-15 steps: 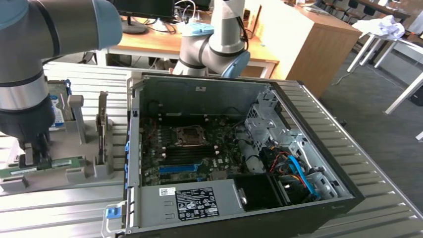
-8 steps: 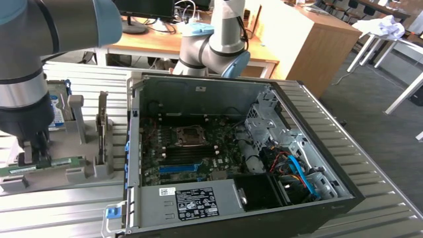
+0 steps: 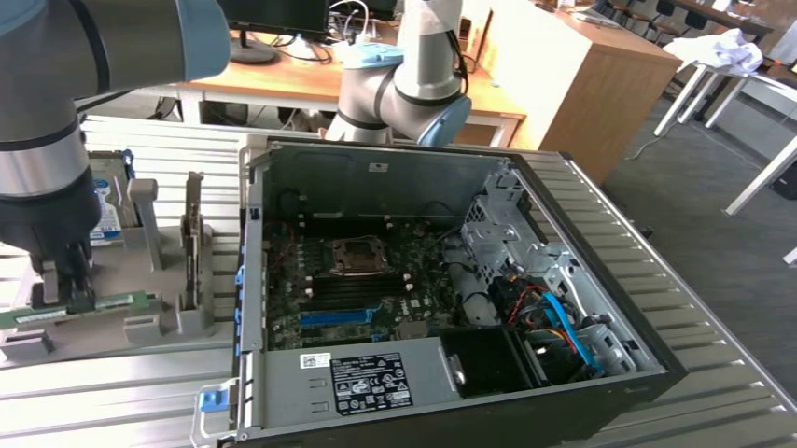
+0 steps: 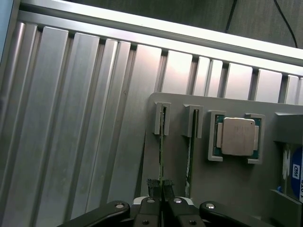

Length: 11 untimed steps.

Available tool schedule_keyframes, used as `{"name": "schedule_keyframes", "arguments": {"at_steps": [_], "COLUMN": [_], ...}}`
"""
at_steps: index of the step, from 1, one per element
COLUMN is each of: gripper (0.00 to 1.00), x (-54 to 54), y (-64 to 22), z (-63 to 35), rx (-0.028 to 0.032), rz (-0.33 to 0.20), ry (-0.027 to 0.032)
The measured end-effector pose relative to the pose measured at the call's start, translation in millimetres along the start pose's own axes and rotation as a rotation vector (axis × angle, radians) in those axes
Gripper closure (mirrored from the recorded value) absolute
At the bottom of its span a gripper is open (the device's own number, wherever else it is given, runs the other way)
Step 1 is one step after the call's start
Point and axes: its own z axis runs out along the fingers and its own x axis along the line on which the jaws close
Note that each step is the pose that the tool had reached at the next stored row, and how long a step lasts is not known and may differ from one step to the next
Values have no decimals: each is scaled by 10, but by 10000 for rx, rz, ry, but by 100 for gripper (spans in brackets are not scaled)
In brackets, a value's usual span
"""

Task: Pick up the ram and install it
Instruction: 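Pick up the ram and move it above insertion slot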

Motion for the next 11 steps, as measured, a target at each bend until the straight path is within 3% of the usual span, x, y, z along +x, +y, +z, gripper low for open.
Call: {"name": "schedule_keyframes", "arguments": {"at_steps": [11], "gripper": [87], "x": [-2], "y": [3], "z": [-68], "rx": [1], "rz": [-1], "ry": [0]}}
